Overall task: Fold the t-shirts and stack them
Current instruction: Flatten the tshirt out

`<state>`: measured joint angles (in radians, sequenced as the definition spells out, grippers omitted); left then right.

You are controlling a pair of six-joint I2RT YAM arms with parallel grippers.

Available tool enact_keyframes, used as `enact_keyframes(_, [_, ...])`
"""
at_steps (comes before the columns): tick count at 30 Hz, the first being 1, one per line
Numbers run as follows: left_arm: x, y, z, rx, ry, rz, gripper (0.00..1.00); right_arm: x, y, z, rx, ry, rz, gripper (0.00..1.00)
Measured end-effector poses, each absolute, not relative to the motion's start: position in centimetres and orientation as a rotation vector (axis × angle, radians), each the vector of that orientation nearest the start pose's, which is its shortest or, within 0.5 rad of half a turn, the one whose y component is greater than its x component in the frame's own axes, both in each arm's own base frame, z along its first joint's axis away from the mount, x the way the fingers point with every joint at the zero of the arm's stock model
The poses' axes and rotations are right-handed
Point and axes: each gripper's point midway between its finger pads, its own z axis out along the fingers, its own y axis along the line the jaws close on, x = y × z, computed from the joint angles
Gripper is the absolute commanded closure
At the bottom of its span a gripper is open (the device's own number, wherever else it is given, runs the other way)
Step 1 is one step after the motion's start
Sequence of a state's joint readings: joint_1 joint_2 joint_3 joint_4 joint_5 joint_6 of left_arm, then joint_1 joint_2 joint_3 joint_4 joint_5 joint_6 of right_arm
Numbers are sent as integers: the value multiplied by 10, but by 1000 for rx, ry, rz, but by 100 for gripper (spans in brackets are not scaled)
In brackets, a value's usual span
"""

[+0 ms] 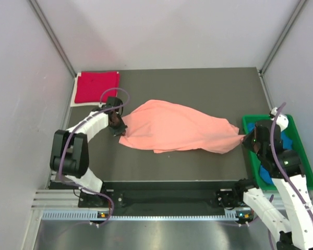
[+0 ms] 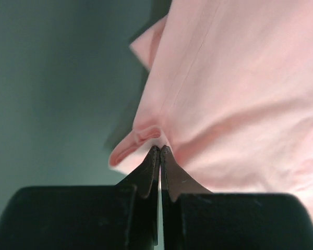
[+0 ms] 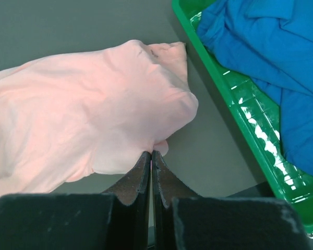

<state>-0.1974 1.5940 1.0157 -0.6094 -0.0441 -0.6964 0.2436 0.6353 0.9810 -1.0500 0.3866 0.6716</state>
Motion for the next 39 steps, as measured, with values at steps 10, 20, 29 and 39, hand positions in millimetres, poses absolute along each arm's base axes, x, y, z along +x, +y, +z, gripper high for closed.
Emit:
enact_keyframes(10, [411, -103, 77, -645, 2572, -253, 71, 187, 10, 231, 663, 2089, 131, 100])
enact_keyframes(20, [389, -79, 104, -619, 2515, -138, 52, 189, 17, 214, 648, 2136, 150, 100])
enact_keyframes(29, [292, -68, 91, -659, 2481, -221, 67, 200, 28, 202, 625, 2171, 192, 100])
enact_keyframes(39, [270, -77, 23, -775, 2610, -241, 44, 206, 36, 198, 610, 2162, 238, 100])
